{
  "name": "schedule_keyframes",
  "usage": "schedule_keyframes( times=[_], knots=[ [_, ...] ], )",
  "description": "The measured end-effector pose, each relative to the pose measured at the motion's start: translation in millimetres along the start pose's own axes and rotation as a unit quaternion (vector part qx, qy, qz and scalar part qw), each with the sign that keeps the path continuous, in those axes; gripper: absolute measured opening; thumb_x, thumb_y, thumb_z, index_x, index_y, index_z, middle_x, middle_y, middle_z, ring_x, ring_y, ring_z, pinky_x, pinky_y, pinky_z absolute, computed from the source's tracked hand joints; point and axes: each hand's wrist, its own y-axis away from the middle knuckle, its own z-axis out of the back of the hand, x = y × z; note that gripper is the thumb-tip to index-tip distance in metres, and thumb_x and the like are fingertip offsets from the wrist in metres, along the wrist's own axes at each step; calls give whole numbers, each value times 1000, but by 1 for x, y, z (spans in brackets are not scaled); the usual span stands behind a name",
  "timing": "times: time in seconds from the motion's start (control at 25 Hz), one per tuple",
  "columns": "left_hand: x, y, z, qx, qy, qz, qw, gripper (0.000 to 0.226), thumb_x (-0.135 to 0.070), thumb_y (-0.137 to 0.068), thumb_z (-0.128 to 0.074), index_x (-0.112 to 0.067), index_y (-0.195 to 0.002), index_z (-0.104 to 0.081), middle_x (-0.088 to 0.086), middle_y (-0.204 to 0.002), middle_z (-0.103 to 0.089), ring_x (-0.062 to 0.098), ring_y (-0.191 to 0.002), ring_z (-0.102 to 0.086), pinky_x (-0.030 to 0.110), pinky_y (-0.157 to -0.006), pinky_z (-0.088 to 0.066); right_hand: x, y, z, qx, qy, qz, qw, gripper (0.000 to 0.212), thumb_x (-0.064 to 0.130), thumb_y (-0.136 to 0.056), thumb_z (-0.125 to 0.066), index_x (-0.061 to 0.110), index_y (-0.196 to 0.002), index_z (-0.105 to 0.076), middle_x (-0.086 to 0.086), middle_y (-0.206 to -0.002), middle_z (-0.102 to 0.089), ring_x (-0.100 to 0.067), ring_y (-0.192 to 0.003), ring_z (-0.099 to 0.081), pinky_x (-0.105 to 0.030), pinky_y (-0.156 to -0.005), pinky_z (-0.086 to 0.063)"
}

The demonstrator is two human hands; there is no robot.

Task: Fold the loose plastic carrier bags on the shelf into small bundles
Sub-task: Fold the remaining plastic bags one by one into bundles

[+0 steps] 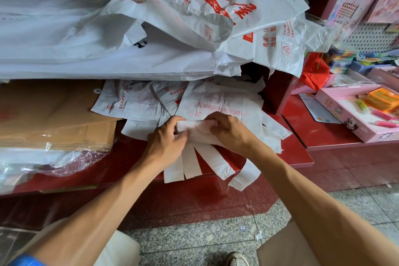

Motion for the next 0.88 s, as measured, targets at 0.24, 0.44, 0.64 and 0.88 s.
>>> schedule_keyframes(
  times=[0.24,0.44,0.64,0.88],
  knots=[
    [8,-7,-3,-7,79,55,995,16,-43,-88,-62,-28,-85,-58,-5,-79,-71,27,-84,-67,36,-76,-53,-4,-3,-11,-42,48,-114,991,34,35,-97,-53,12,-120,-60,-9,-104,-67,-25,-92,-61,-30,-70,-42],
    [5,-9,-7,0,1,52,999,46,-37,-87,-68,-27,-130,-55,-7,-88,-69,21,-102,-62,43,-95,-46,2,-4,-15,-18,105,-164,981,31,46,-91,-57,20,-76,-53,-6,-89,-54,-23,-75,-50,-29,-55,-34],
    [3,-8,-7,14,10,39,999,28,-42,-88,-65,-26,-110,-68,-4,-107,-64,20,-102,-60,35,-93,-48,13,-3,-10,-26,-189,-186,964,22,14,-89,-67,20,-79,-48,-2,-78,-54,-19,-67,-52,-28,-53,-41],
    [-1,-6,14,11,275,-11,961,7,-24,-93,-64,-26,-98,-67,-13,-82,-69,0,-83,-62,15,-76,-45,29,3,1,-14,-426,-73,902,28,-6,-93,-56,15,-110,-56,-3,-82,-66,-13,-71,-62,-23,-61,-49]
  ],
)
